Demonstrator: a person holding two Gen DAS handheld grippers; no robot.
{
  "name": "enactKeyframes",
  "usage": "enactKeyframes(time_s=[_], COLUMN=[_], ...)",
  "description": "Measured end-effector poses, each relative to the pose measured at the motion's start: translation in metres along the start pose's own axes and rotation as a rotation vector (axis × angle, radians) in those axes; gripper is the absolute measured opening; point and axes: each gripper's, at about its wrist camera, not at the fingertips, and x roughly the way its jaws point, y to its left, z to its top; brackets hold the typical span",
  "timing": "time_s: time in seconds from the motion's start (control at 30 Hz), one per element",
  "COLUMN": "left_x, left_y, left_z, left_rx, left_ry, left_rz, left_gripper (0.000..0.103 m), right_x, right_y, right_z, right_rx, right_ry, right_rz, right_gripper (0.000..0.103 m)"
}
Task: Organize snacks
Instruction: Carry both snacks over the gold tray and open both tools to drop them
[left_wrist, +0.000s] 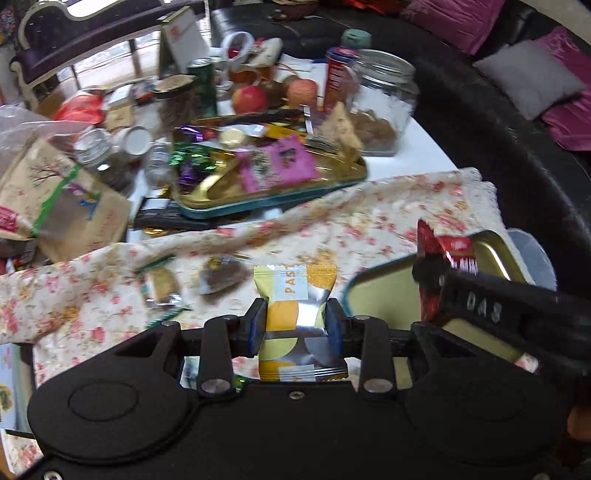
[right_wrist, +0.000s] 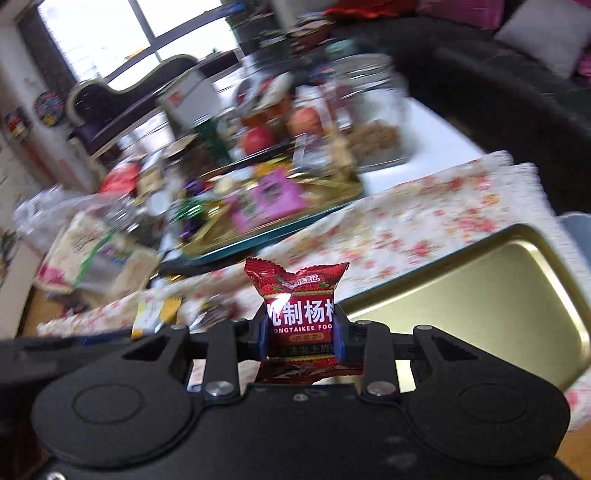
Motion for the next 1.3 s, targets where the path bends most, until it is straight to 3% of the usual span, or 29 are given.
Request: enactKeyframes(time_s=[0.23, 0.4, 0.6, 0.83, 1.3], left_x=[0.024, 0.048, 0.064, 0.074, 0.076], left_y=[-0.045, -0.065, -0.086, -0.093, -0.092], left_z=[-0.009, -0.013, -0.017, -0.022, -0.023], left_rx=[0.069, 0.052, 0.069, 0.066, 0.068], left_ry=[0.070, 0.176, 0.226, 0.273, 0.280], left_rz=[-0.020, -0.062, -0.049, -0.049, -0.016], left_gripper=[0.043, 0.043, 0.044, 0.047, 0.048], right_x=[-0.015, -0.012, -0.011, -0.011, -0.004], right_y=[-0.057, -0.087, -0.109, -0.111, -0.108], right_z=[0.021, 0.026, 0.020, 0.018, 0.017], right_rx=[0.110, 0.157, 0.204, 0.184, 0.165], right_ry=[-0.051, 0.004, 0.067, 0.066, 0.110], right_rz=[-0.142, -0.231, -0.191, -0.197, -0.235], right_gripper=[0.034, 0.034, 0.034, 0.034, 0.039])
